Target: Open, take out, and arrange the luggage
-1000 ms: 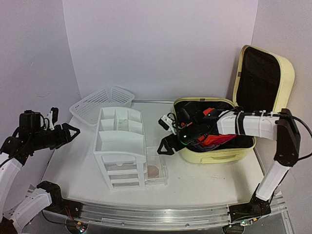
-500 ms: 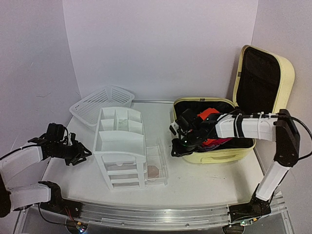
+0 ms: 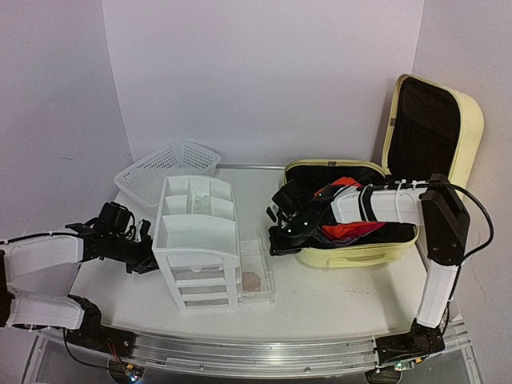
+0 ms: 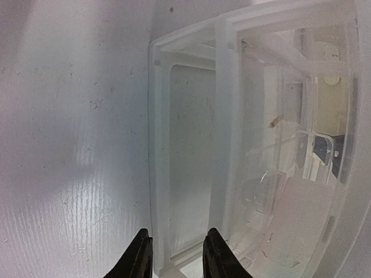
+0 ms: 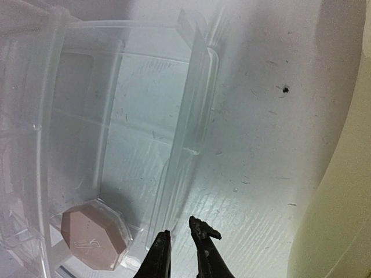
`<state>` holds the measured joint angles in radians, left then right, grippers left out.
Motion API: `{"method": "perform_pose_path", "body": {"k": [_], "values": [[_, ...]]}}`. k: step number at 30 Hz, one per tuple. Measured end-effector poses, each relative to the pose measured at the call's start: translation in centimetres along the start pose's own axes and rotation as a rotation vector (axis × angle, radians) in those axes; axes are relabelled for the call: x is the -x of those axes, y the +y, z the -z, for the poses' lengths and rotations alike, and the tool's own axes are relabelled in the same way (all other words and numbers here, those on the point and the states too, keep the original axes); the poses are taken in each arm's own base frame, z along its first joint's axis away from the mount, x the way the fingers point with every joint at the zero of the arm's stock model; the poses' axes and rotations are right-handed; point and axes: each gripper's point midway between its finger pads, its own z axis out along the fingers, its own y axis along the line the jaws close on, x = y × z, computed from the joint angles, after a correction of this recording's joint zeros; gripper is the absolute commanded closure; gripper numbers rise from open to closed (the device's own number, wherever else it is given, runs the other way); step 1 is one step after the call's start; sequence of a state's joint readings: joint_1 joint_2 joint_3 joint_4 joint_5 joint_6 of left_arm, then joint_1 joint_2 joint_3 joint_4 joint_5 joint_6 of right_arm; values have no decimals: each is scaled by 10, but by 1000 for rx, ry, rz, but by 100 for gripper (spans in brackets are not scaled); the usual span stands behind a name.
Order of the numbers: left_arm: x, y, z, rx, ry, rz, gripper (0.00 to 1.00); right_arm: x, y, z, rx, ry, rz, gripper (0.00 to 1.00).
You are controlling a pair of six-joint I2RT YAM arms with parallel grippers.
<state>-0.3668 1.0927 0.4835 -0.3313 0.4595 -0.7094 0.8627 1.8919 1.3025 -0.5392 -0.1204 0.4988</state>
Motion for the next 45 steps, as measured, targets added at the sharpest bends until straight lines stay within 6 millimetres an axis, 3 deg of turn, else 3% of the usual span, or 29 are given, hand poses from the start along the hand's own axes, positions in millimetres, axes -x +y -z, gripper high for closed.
{"method": "perform_pose_path", "body": {"k": [8, 12, 15, 18, 22, 28, 31, 39, 45], "values": [[4, -11, -1, -3, -25, -36, 69, 32, 36, -10, 157, -92, -91, 81], [4, -11, -1, -1, -25, -30, 69, 51, 63, -15, 224, -156, -87, 73], [3, -12, -1, -3, -25, -28, 68, 43, 79, -21, 246, -149, -73, 62], [5, -16, 3, -17, -40, -38, 68, 23, 76, -29, 192, -117, -50, 58], [8, -20, 8, -24, -67, -51, 67, 16, 55, -16, 120, -127, -46, 52], [8, -15, 14, 16, -78, -66, 64, 9, 42, 6, 75, -123, 16, 47], [15, -21, 24, 29, -104, -89, 62, 4, 40, 6, 61, -101, 51, 49], [30, -40, 52, 26, -193, -147, 60, -14, 23, 3, -54, -38, 118, 81], [25, -31, 54, 64, -179, -135, 60, -15, 24, 1, -134, -50, 159, 86]]}}
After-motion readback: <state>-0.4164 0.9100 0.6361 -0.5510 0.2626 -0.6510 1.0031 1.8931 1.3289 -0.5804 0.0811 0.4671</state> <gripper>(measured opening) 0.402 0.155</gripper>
